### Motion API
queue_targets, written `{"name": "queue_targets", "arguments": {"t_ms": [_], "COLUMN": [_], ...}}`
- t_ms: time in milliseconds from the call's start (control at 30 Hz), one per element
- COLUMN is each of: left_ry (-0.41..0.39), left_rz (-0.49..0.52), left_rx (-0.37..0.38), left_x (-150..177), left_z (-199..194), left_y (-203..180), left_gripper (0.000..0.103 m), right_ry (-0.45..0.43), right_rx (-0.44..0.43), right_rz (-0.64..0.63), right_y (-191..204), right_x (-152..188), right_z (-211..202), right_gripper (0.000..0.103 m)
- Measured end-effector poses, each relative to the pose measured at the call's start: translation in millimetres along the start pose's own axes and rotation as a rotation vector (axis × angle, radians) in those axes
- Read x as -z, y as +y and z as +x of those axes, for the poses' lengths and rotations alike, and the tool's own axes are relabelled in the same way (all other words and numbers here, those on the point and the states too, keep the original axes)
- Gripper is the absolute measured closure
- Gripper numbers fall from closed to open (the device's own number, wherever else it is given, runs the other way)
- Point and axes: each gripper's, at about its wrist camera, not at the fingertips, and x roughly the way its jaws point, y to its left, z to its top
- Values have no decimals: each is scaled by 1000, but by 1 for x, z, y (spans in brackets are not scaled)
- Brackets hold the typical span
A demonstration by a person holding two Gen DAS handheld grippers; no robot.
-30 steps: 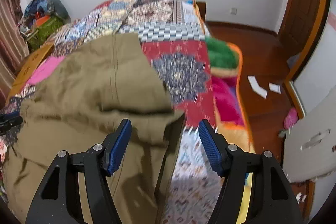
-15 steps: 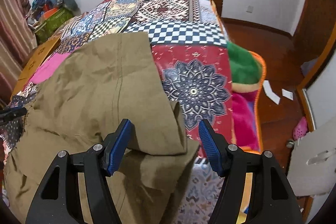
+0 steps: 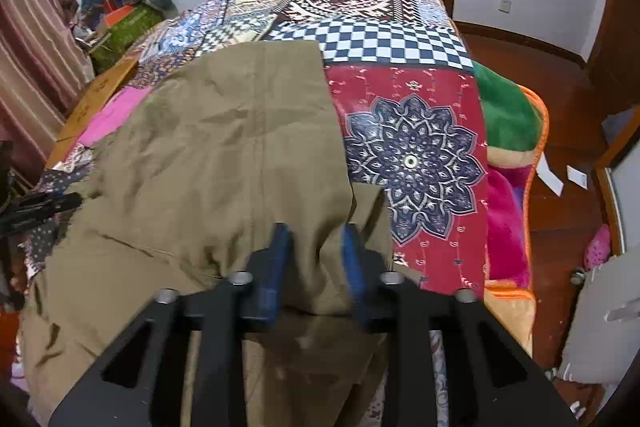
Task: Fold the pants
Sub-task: 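Grasp the waistband with the left gripper while the right gripper grasps the pants leg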
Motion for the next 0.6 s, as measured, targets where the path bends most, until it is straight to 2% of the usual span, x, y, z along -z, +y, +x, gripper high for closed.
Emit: {"name": "queue_targets", "arguments": {"t_ms": [100, 133, 200, 367, 600], "left_ry": [-26, -41, -52, -39, -22], "left_rz": [41, 47, 36, 2, -12], "left_rx": [-34, -46, -34, -24, -20], "left_x": [-7, -11, -16, -13, -7], "left_z": [0, -2, -3, 3, 10], "left_y": [-6, -7, -4, 6, 10], "left_gripper": [77, 83, 85, 85, 85], "right_ry": [-32, -47, -59, -72, -128], "right_rx": [17, 31, 49, 65, 83], "right_rz": [-30, -41, -63, -73, -66], "right_y": [5, 7, 10, 8, 8], "right_x": [-3, -4, -8, -24, -53], "right_z": [-6, -7, -7, -1, -13], "right_gripper": [92, 93, 94, 99, 99]}}
